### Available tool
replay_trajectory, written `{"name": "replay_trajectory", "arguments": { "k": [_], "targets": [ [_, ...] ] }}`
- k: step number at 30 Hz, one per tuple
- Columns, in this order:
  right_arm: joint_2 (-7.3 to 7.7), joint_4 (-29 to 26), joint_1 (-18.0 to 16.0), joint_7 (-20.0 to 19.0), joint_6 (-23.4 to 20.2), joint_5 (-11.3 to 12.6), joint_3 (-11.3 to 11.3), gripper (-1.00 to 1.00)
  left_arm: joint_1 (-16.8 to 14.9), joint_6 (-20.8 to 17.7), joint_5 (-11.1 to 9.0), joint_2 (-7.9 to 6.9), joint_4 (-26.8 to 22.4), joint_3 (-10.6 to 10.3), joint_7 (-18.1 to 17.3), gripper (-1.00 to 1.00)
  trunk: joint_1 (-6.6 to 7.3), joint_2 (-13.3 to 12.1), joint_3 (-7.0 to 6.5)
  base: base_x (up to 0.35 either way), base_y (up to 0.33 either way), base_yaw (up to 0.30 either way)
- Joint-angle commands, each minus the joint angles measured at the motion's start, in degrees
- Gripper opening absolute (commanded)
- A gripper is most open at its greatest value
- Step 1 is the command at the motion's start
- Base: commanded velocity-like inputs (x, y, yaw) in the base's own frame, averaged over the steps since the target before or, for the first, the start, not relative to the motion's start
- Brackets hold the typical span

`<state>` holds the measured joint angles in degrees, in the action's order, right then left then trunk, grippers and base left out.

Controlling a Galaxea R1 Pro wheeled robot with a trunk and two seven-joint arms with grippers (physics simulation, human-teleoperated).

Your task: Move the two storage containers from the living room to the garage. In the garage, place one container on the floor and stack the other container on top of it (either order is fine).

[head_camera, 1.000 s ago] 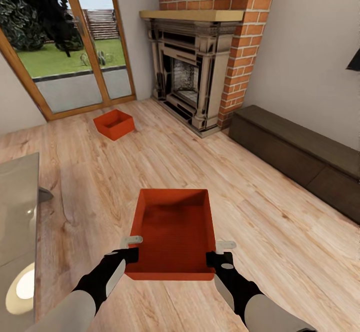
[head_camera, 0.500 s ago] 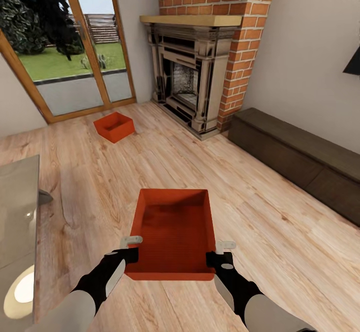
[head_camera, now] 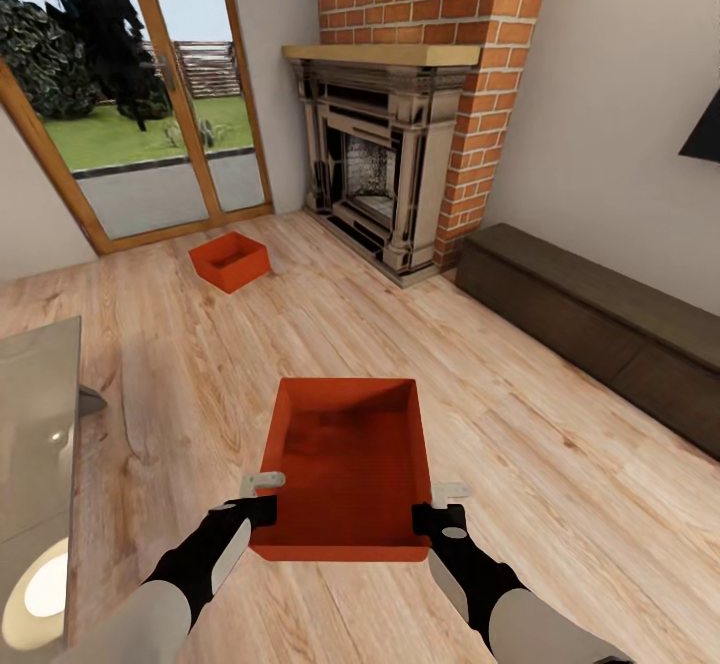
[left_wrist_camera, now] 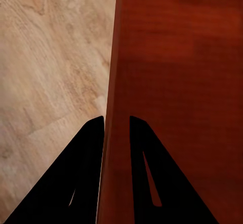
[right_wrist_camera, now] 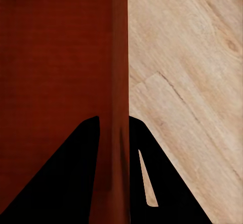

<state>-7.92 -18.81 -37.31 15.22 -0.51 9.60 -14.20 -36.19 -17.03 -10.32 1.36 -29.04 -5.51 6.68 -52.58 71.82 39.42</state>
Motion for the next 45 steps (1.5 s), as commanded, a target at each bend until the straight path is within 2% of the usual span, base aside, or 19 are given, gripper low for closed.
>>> {"name": "replay_trajectory", "arguments": {
  "k": [1, 45],
  "targets": [
    [0.09, -0.2, 0.0, 3.5, 0.0, -0.4, 0.1, -1.00, 0.0, -0.5, 0.6, -0.13, -0.1, 0.1, 1.5, -1.00, 0.00, 0.0, -0.05, 0.000, 0.000, 0.000],
    [0.18, -0.2, 0.0, 3.5, 0.0, -0.4, 0.2, -1.00, 0.0, -0.5, 0.6, -0.22, -0.1, 0.1, 1.5, -1.00, 0.00, 0.0, -4.02, 0.000, 0.000, 0.000]
  ]
}}
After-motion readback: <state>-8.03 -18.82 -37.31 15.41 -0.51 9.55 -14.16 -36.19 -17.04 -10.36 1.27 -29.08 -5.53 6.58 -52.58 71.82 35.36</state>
